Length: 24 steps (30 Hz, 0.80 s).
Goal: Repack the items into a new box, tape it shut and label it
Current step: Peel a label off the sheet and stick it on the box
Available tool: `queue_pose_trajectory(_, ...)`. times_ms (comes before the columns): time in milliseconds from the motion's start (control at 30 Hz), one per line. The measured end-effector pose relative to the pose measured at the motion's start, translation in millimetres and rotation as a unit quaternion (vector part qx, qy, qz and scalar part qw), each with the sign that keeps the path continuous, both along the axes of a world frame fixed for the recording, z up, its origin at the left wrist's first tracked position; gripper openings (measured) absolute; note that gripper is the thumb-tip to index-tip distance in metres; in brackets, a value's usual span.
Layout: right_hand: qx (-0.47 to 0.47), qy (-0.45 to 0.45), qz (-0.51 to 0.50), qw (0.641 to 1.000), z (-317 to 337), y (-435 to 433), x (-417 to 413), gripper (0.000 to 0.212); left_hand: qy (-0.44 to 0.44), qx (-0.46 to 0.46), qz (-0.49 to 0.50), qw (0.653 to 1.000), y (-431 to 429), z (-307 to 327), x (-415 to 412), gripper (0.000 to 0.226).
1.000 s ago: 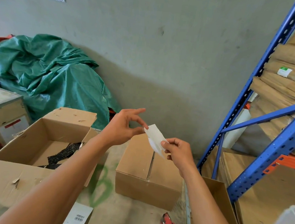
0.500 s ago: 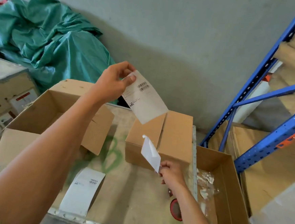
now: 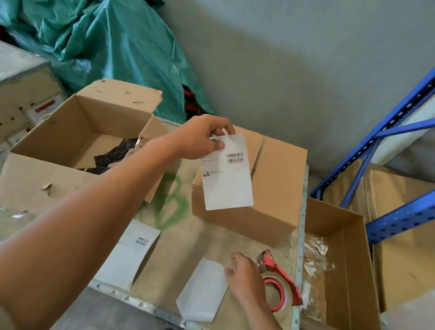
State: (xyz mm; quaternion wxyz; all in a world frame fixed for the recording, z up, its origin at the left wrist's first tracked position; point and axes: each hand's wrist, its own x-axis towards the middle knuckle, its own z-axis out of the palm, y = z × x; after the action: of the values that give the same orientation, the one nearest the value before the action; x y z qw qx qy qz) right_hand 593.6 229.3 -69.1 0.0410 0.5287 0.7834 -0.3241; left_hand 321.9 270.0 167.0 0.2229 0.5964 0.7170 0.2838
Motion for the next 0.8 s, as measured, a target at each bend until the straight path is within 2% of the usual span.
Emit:
queue_pose_trajectory(67, 0.017, 0.009, 0.007, 1.000, 28, 4, -4, 0.022, -0.002, -0.006, -0.007, 1.000, 6, -1, 4, 0.030)
queue_pose_trajectory(133, 0.045, 0.087, -0.034, 0.995, 71, 12, -8, 0.016, -0.013, -0.010, -0.021, 1.000, 11, 3, 8, 0.046)
queue_pose_trajectory(200, 0.107, 0.214, -0.109, 0.965, 121, 23, -14, 0.018, -0.025, -0.014, -0.035, 0.999, 16, 7, 12, 0.059)
queue_pose_trajectory(267, 0.155, 0.310, -0.168, 0.923, 170, 39, -23, 0.008, -0.023, -0.018, -0.047, 0.998, 22, 10, 15, 0.064)
queue_pose_trajectory(333, 0.114, 0.359, -0.174, 0.910, 199, 63, -35, 0.012, -0.019, -0.019, -0.059, 0.998, 29, 15, 17, 0.065)
queue_pose_trajectory(400, 0.042, 0.378, -0.145, 0.914, 209, 90, -48, 0.015, -0.017, -0.016, -0.066, 0.998, 38, 19, 16, 0.065)
queue_pose_trajectory(467, 0.002, 0.389, -0.133, 0.911, 210, 112, -60, 0.006, -0.022, -0.006, -0.061, 0.998, 46, 19, 14, 0.068)
queue_pose_trajectory(600, -0.043, 0.408, -0.161, 0.898, 200, 143, -80, 0.008, -0.028, 0.071, 0.051, 0.996, 58, -2, 5, 0.092)
queue_pose_trajectory(633, -0.044, 0.407, -0.167, 0.897, 198, 149, -86, 0.008, -0.055, 0.080, 0.089, 0.991, 59, -10, 1, 0.097)
queue_pose_trajectory(700, -0.058, 0.411, -0.184, 0.891, 193, 160, -95, 0.008, -0.175, 0.045, 0.144, 0.973, 57, -26, -6, 0.089)
queue_pose_trajectory(800, -0.107, 0.409, -0.205, 0.883, 181, 176, -108, 0.007, -0.301, -0.058, 0.173, 0.936, 54, -54, -11, 0.040)
